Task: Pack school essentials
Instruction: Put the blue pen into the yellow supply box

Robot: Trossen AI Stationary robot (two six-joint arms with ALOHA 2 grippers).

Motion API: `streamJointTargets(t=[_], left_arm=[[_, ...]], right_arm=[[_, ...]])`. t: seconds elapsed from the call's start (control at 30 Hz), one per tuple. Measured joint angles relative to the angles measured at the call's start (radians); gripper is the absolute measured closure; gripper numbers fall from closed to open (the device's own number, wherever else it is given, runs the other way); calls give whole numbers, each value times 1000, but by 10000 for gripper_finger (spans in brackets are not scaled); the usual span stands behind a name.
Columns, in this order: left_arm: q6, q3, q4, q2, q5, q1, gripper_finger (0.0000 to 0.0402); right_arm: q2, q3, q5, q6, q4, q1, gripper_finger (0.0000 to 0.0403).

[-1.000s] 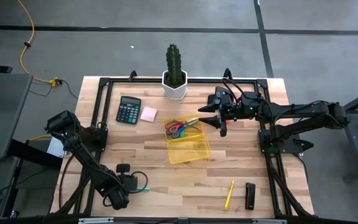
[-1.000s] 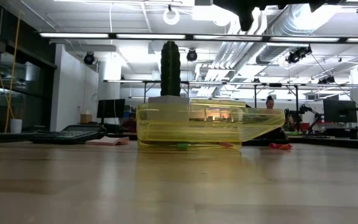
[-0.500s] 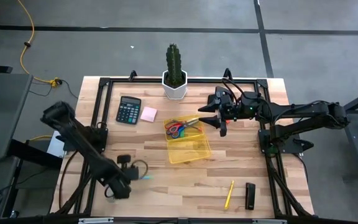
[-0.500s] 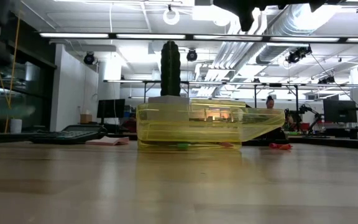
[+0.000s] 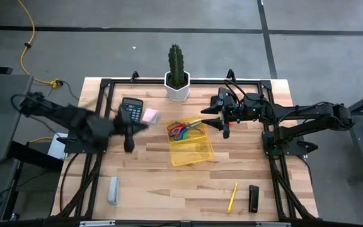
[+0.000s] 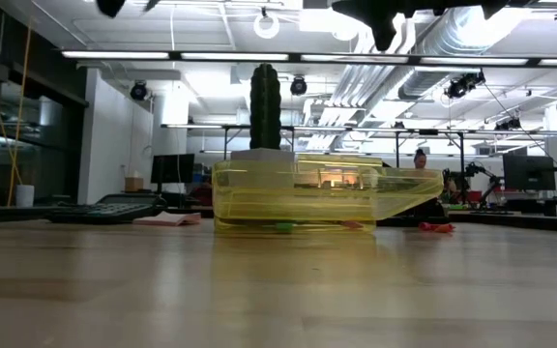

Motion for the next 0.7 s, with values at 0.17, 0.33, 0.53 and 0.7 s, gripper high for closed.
streamJointTargets(t=[0.17, 0.33, 0.53, 0.7], left_arm=[[158, -97, 313, -77, 146, 188, 401], [116, -262, 665, -57, 297, 307, 401], [74, -323, 872, 33, 337, 329, 401], [74, -323, 881, 66, 339, 329, 401]], right_arm=[[0, 0, 0, 0, 0, 0, 203], [0, 0, 0, 0, 0, 0, 203], [0, 0, 0, 0, 0, 0, 203], [0, 0, 0, 0, 1, 0, 203]])
